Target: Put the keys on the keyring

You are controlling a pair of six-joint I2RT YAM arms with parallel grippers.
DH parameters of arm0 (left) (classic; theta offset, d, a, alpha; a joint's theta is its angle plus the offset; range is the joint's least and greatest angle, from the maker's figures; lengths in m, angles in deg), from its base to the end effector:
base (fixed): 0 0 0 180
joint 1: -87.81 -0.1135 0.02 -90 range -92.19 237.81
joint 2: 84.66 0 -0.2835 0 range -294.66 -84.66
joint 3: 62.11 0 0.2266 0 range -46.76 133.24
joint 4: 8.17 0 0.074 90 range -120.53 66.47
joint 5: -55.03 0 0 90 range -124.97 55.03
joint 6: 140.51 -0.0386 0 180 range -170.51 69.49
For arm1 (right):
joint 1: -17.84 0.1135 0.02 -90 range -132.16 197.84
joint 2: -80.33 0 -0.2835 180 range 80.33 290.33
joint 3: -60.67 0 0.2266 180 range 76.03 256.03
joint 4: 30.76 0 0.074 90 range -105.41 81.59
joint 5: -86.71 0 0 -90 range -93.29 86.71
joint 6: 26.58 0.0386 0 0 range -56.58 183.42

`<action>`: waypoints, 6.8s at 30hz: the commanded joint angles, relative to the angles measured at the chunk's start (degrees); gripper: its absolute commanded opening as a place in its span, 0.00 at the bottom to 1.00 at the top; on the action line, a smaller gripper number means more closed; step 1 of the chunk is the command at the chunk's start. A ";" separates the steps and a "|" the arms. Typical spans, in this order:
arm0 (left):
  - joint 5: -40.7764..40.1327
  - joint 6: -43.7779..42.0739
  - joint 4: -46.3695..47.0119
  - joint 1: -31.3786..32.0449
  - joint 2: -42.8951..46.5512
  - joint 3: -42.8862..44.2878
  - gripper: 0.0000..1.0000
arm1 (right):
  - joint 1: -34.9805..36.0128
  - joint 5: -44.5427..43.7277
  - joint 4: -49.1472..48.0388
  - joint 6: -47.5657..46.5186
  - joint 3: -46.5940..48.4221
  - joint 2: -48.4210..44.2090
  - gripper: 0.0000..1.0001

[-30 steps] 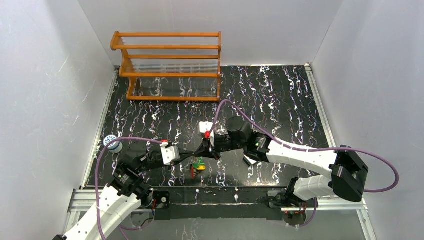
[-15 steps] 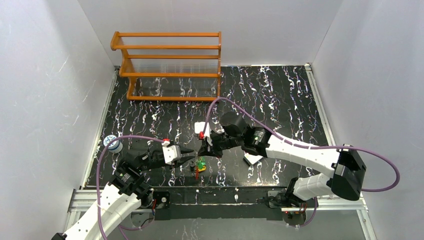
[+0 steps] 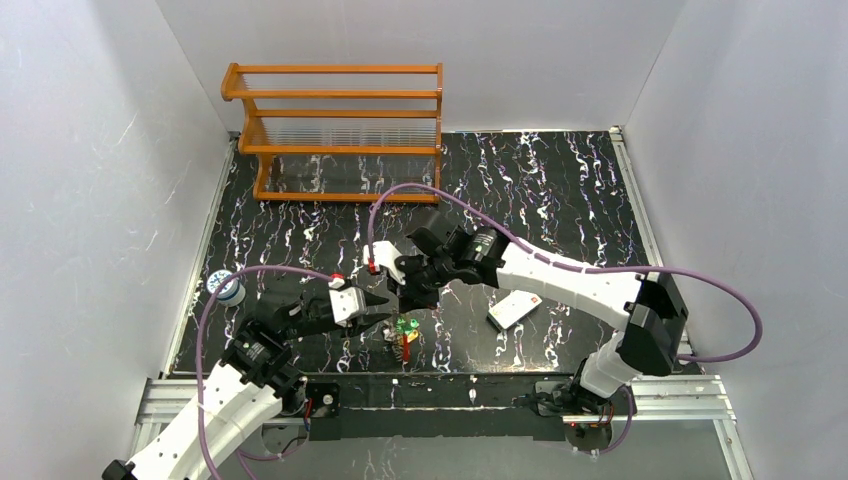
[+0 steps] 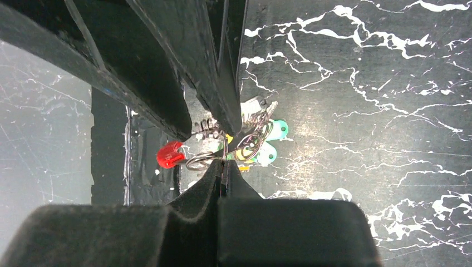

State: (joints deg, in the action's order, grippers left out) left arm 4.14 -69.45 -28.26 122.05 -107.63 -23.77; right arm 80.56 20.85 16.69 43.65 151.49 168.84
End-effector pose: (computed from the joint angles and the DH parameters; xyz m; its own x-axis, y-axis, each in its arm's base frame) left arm 0.0533 -0.0657 0.2756 0.2461 0.1372 -0.9595 0.9266 0.2571 0.2744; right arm 0.1308 0.2882 0.3286 0.0133 -0.6476 -0.7619 -0.9976 -0.0608 0.0342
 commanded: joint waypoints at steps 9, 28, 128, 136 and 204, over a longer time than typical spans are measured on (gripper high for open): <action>3.87 -0.70 -0.37 0.13 -6.08 1.81 0.18 | 0.21 2.62 2.45 0.65 5.55 1.40 0.01; 3.81 -1.36 -0.41 0.13 -6.14 1.66 0.14 | 0.56 5.62 -0.23 1.93 4.81 1.57 0.01; 0.93 -2.17 -1.19 0.13 -2.68 1.63 0.23 | 1.44 1.99 -1.40 1.22 5.48 1.88 0.01; 2.40 -2.59 -1.16 0.13 -4.64 1.63 0.16 | 1.62 2.29 -1.85 1.38 5.74 1.89 0.01; -2.20 -1.03 1.18 0.13 5.02 -0.27 0.31 | 1.62 -0.37 -16.68 2.81 -7.12 -8.63 0.01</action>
State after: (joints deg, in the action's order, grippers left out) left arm 0.14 -69.73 -27.01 122.05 -100.98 -25.70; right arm 82.20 20.44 -7.05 48.31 138.31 158.80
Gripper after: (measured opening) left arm 0.302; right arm 0.031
